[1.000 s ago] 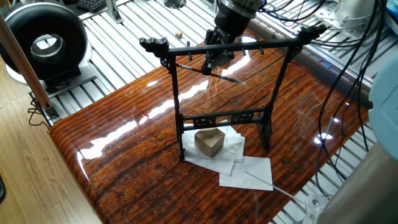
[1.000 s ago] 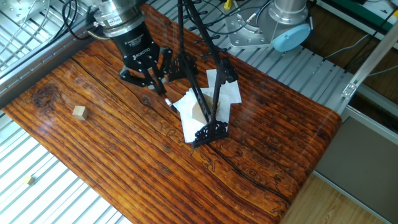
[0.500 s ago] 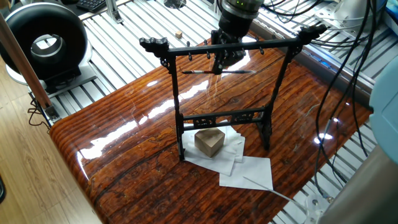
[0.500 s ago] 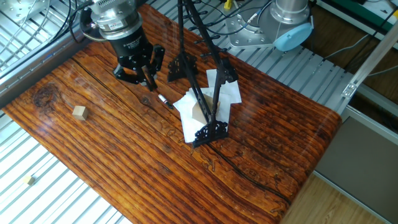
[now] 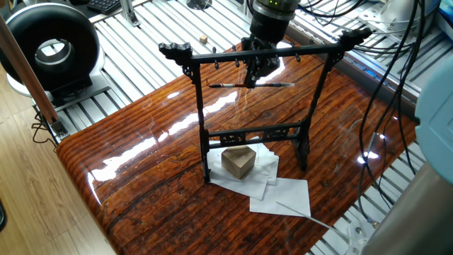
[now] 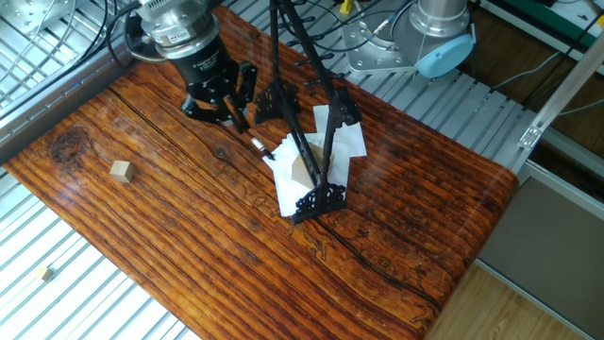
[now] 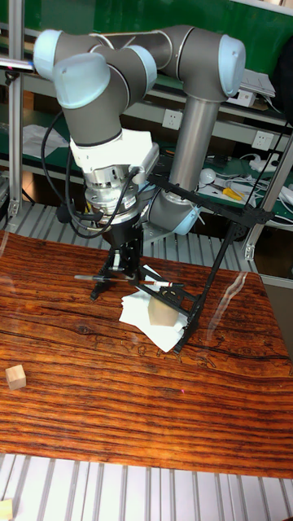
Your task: Place the brush on the pen rack
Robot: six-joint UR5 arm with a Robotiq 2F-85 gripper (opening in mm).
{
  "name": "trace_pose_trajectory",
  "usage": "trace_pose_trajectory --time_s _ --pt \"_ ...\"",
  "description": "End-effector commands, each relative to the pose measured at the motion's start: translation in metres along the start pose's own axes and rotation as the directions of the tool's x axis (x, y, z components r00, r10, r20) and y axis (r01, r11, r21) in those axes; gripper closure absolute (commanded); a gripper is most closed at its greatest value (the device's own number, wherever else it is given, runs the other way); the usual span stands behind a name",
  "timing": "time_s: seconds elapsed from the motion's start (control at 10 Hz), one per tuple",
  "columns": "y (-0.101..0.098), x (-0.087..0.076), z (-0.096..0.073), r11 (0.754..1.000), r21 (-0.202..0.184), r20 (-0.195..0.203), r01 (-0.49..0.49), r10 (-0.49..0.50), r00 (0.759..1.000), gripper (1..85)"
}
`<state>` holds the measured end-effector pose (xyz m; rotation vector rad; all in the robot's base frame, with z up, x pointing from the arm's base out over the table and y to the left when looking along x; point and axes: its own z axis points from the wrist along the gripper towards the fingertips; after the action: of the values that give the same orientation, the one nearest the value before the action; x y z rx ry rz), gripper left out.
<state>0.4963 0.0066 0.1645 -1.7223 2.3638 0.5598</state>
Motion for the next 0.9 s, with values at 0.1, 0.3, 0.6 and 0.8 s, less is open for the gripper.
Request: trace_pose_trajectory --time_s 0.1,0.3,0.6,0.8 --pt "0.021 -0.034 -0.007 0.995 -0.089 0.128 -0.047 0.059 0.99 84.7" --pt "0.032 -0.045 -0.008 0.99 -0.131 0.158 -0.05 0.071 0.985 84.7" --pt "0.034 -0.05 -0.004 0.988 -0.145 0.156 -0.048 0.07 0.985 84.7" --pt "0.034 -0.045 -0.003 0.987 -0.155 0.152 -0.04 0.064 0.986 84.7"
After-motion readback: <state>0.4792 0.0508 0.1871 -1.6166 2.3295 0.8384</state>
